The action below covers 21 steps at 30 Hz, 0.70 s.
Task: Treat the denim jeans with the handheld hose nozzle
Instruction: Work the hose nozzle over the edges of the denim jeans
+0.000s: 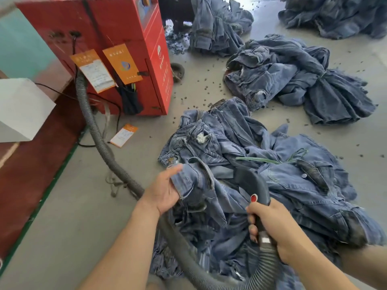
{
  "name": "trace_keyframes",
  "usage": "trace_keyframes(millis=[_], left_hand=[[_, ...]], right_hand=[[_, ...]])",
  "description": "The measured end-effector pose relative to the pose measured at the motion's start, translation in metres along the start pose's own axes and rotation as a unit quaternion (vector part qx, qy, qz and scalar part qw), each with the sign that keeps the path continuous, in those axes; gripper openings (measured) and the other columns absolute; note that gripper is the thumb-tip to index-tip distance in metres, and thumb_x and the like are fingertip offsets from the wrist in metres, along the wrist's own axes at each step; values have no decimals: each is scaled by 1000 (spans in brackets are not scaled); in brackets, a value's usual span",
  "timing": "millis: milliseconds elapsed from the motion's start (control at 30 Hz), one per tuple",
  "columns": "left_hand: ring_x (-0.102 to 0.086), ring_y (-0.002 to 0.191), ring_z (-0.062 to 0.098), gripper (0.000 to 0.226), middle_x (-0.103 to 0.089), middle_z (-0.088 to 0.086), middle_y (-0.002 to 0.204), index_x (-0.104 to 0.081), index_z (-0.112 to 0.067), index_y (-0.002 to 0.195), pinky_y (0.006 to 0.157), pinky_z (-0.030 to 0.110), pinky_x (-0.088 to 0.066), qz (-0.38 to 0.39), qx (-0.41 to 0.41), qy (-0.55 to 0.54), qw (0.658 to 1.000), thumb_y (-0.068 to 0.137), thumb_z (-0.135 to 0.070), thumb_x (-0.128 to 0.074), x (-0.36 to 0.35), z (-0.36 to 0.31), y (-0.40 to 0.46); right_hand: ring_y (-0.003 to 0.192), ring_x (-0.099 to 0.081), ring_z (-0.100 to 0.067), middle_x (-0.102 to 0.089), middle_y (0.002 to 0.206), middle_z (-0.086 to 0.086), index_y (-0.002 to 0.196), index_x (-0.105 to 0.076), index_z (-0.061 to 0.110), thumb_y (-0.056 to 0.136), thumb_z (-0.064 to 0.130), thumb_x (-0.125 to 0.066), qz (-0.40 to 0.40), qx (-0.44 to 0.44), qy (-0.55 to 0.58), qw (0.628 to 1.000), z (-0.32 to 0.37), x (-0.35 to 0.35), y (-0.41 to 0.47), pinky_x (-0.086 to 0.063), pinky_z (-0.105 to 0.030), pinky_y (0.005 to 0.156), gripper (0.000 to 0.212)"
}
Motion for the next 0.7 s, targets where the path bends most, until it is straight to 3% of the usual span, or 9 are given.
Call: trace_keyframes(millis=[67, 133, 267, 300, 367, 433, 567, 633, 700], left_hand=[[-69, 113, 32, 26, -70, 20, 124, -65, 3, 126, 98, 45, -57, -11, -16, 193, 981, 103, 0, -53, -14, -7, 6], [-68, 117, 30, 26, -72, 15, 124, -68, -8, 120, 105, 47, -52, -34, -10, 301, 953, 105, 3, -49, -19, -3, 10], [-72, 95, 31, 25, -74, 18, 110, -65, -9, 124, 85, 45, -59, -45, 48, 172, 983, 107, -10, -46, -15, 20, 17], [-71, 103, 31, 30, -73, 16, 116, -64, -9, 130, 93, 46, -57, -57, 51, 163, 984, 105, -23, -54, -15, 24, 17], [-61, 125, 27, 72, -69, 10, 131, -62, -12, 135, 113, 47, -41, -87, 37, 214, 972, 80, -53, -82, -13, 29, 18], [-62, 122, 24, 96, -73, 4, 124, -65, -14, 127, 110, 46, -43, -108, 33, 279, 954, 48, -58, -98, -11, 35, 16], [-72, 89, 22, 35, -78, 2, 91, -74, -16, 96, 79, 39, -60, -243, 14, 391, 887, 69, -32, -90, 28, 27, 14], [-70, 85, 25, 11, -78, 9, 92, -75, -13, 91, 81, 44, -59, -283, 4, 348, 894, 84, -21, -73, 43, 24, 13], [-68, 82, 26, 14, -77, 14, 89, -75, -9, 92, 76, 41, -55, -267, 16, 283, 921, 94, -11, -61, 47, 28, 18]], right_hand=[[45, -44, -23, -52, 64, -12, 87, -45, 13, 89, 3, -62, 38, -3, -16, 999, -2, -10, -10, -41, -32, 46, 20], [46, -43, -23, -52, 65, -12, 88, -44, 14, 88, 4, -64, 68, -3, -33, 997, -3, -20, -18, -41, -32, 46, 22], [46, -45, -24, -53, 65, -13, 92, -45, 14, 86, 6, -64, 88, 2, -64, 994, -8, -29, -24, -42, -32, 45, 21], [45, -45, -24, -52, 64, -13, 93, -44, 13, 86, 5, -63, 85, 5, -66, 994, -9, -30, -23, -41, -32, 45, 21], [46, -44, -24, -52, 64, -12, 94, -44, 13, 87, 5, -61, 82, 8, -66, 994, -11, -34, -22, -41, -33, 46, 20], [47, -44, -24, -51, 64, -13, 93, -45, 13, 88, 5, -61, 75, 17, -50, 996, -9, -33, -21, -41, -33, 45, 18], [45, -43, -25, -51, 65, -14, 87, -46, 13, 92, 4, -63, 36, 37, -1, 999, -2, -11, -25, -39, -33, 44, 20], [45, -44, -25, -52, 63, -15, 88, -46, 12, 94, 5, -62, 31, 48, -15, 998, 2, -3, -26, -39, -32, 44, 18], [44, -45, -25, -53, 62, -15, 91, -46, 9, 91, 6, -62, 36, 66, -58, 995, 6, 0, -27, -40, -30, 43, 16]])
Point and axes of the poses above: each hand's wrist, its own y-axis towards the middle knuckle, its own x-axis out of the back of the hand, z = x × y, the point moved 10 cm from there along y, towards the middle knuckle
